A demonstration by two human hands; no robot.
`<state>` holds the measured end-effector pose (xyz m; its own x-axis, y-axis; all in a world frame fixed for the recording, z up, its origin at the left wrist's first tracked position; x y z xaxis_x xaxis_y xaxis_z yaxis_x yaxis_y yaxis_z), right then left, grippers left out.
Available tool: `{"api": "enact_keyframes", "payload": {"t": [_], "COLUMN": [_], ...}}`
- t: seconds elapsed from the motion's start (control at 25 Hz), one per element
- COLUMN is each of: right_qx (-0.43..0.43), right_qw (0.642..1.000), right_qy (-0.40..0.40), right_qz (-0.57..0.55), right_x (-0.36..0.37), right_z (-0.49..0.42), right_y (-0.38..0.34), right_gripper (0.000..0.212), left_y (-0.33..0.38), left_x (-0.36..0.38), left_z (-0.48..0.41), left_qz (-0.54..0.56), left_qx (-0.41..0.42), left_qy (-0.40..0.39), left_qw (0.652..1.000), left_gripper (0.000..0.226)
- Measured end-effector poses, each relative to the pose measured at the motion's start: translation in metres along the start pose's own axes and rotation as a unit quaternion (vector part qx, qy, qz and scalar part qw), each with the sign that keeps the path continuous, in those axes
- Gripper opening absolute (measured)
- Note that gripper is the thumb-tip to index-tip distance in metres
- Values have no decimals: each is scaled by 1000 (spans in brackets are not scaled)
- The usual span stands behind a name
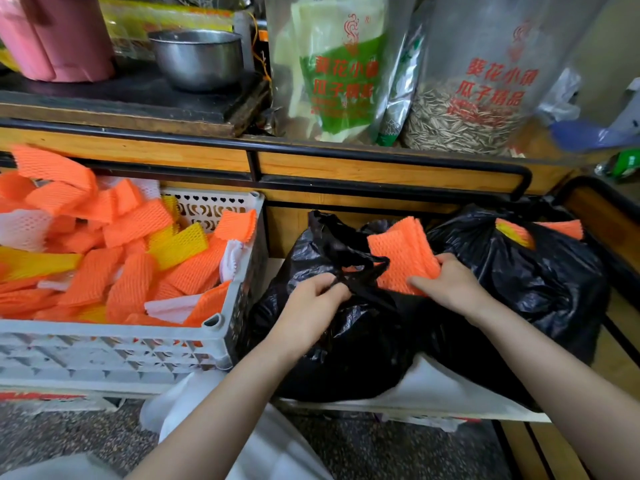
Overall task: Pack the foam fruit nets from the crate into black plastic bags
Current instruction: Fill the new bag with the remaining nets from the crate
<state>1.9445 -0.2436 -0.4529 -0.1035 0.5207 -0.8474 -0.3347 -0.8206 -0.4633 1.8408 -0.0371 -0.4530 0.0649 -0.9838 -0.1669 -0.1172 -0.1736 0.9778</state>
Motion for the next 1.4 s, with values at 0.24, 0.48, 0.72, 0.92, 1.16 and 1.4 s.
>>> {"api": "enact_keyframes", "payload": {"t": [0.24, 0.48, 0.72, 0.92, 1.16, 1.4], "right_qx": [-76, -222, -194, -71, -130, -159], "right_qw": [995, 958, 975, 983, 986, 936], "right_qy": [-49, -143, 46, -6, 106, 244], "right_qz": [45, 110, 96, 168, -24, -200], "right_x": [6, 9, -7, 15, -27, -76], "right_z": [14, 35, 2, -29, -19, 7], "right_y": [-16, -37, -48, -45, -63, -61], "right_gripper": [63, 48, 74, 71, 38, 21], "left_y": [3, 19, 19, 19, 47, 87], "left_x": [2, -7, -22, -35, -50, -38], "left_z": [17, 16, 15, 12, -23, -59], "left_qz": [-39, -224, -77, -77, -277, -350], "left_qx": [-41, 83, 58, 53, 178, 276], "left_qy": [-27, 50, 113, 134, 189, 207], "left_qw": [998, 970, 989, 987, 925, 871], "left_gripper": [37, 24, 21, 14, 10, 12]}}
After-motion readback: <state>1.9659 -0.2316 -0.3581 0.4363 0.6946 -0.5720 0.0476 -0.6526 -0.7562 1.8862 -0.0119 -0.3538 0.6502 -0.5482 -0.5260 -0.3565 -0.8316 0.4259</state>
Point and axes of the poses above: each hand's wrist, its own z-axis away from the middle knuckle, its own x-axis out of the palm, y = z × x, the point moved 4 cm from there along -z, towards the middle knuckle, and after that the axes turned 15 degrees about x, right-handed, at the moved point
